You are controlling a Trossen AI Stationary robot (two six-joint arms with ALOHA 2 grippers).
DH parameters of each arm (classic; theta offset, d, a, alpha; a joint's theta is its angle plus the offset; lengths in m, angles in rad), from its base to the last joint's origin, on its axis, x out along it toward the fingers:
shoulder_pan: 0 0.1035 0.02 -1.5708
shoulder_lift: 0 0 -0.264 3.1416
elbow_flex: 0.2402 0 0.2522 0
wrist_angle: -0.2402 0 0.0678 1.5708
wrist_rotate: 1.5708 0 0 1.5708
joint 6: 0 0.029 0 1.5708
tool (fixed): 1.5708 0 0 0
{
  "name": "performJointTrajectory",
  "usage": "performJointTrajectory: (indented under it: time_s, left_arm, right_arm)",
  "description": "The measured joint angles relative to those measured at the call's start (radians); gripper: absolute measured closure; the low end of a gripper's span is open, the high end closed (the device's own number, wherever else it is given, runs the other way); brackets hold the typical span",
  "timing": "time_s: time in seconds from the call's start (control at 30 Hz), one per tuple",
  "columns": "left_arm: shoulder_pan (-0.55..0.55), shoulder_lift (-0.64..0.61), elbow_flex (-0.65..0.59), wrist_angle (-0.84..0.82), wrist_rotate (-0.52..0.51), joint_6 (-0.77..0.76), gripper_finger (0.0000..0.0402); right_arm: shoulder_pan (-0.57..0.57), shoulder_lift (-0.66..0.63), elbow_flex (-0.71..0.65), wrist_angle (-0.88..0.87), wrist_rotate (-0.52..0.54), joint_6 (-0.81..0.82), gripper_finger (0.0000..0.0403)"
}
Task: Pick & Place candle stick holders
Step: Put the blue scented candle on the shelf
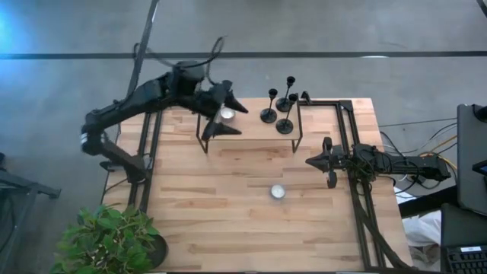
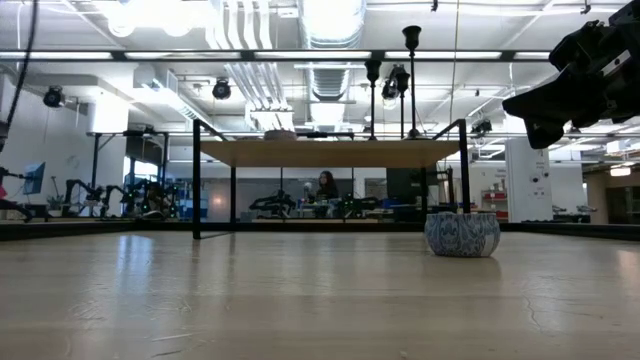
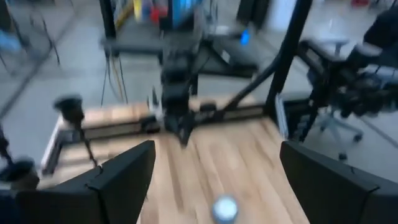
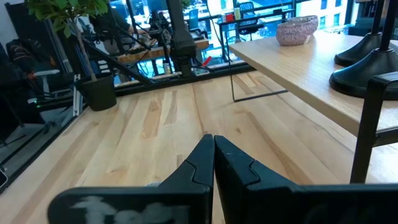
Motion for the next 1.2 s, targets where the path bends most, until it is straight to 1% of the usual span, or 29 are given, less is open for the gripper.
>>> performJointTrajectory:
  time_s: [0.1,0.17,0.27,0.4,0.5,0.6,0.67,0.73,0.83,0.9,0.97,1.03,1.1,1.2]
  left_arm:
    - [-0.003,-0.120,-0.186,0.217,0.001,-0.043,0.0051]
    - [-0.001,-0.206,-0.331,0.364,-0.004,-0.088,0.0051]
    - [-0.003,-0.325,-0.536,0.538,-0.003,-0.087,0.0051]
    - [-0.011,-0.460,-0.763,0.686,0.006,-0.091,0.0051]
    - [-0.013,-0.528,-0.913,0.696,0.006,-0.090,0.0051]
    - [-0.026,-0.567,-1.055,0.721,0.005,-0.109,0.0051]
    - [-0.040,-0.584,-1.146,0.781,0.005,-0.119,0.0051]
    - [-0.061,-0.591,-1.245,0.898,0.004,-0.088,0.0051]
    - [-0.085,-0.589,-1.400,1.174,0.000,0.005,0.0051]
    - [-0.088,-0.590,-1.490,1.334,-0.058,0.017,0.0051]
    - [-0.088,-0.589,-1.572,1.428,-0.141,-0.031,0.0051]
    - [-0.088,-0.590,-1.637,1.503,-0.198,-0.078,0.0051]
    - [-0.088,-0.595,-1.681,1.556,-0.224,-0.087,0.0051]
    - [-0.088,-0.596,-1.709,1.556,-0.242,-0.085,0.0051]
  right_arm:
    - [0.000,0.000,0.000,0.000,0.000,0.000,0.0394]
    - [0.000,0.000,0.000,0.000,0.000,0.000,0.0394]
    - [0.000,0.000,0.000,0.000,0.000,0.000,0.0394]
    - [0.000,0.000,0.000,0.000,0.000,0.000,0.0394]
    - [0.000,0.000,0.000,0.000,0.000,0.000,0.0394]
    - [0.000,0.000,0.000,0.000,0.000,0.000,0.0394]
    - [0.000,0.000,0.000,0.000,0.000,0.000,0.0394]
    - [0.000,0.000,0.000,0.000,0.000,0.000,0.0394]
    - [0.000,0.000,0.000,0.000,0.000,0.000,0.0394]
    - [0.000,0.000,0.000,0.000,0.000,0.000,0.0394]
    - [0.000,0.000,0.000,0.000,0.000,0.000,0.0394]
    - [0.000,0.000,0.000,0.000,0.000,0.000,0.0394]
    - [0.000,0.000,0.000,0.000,0.000,0.000,0.0394]
    - [0.000,0.000,0.000,0.000,0.000,0.000,0.0394]
